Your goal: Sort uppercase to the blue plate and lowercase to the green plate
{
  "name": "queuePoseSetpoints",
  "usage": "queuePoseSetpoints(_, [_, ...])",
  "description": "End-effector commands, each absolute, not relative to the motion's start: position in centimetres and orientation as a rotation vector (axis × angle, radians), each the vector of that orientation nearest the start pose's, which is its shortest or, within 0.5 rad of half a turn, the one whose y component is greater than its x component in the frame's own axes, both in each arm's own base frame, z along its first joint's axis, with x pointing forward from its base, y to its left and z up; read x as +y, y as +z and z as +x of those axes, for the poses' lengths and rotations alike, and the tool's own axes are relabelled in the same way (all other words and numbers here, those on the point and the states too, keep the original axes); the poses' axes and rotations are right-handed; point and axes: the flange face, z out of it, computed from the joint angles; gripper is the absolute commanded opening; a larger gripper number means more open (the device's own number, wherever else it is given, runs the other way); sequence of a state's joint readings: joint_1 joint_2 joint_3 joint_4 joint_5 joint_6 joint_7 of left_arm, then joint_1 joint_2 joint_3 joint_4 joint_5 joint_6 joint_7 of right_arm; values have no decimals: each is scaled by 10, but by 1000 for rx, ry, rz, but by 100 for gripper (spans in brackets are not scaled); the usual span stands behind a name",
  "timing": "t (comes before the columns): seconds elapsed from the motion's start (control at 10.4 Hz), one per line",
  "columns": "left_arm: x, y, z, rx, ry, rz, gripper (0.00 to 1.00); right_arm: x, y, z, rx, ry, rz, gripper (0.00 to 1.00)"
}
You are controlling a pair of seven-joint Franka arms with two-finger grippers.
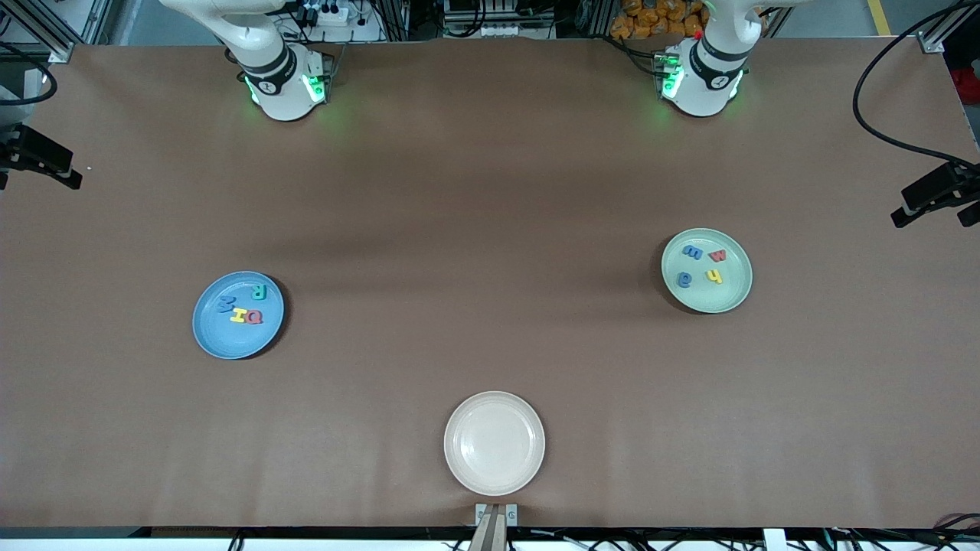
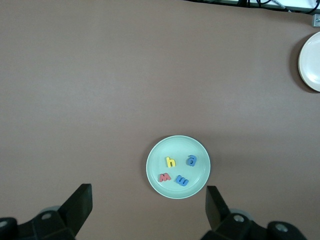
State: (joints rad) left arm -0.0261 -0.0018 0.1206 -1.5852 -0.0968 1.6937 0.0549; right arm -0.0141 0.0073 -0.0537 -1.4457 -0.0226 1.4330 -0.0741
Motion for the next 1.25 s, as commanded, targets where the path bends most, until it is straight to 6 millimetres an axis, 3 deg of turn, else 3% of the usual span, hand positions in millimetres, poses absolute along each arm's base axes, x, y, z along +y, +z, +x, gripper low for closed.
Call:
queuePoseSetpoints(0.0, [46, 634, 557, -34, -178, -3206, 100, -41, 672, 540, -4, 36, -3177, 100])
queuePoseSetpoints(1.16, [49, 634, 558, -45, -185, -3217, 100, -41, 673, 541, -2, 21, -3178, 100])
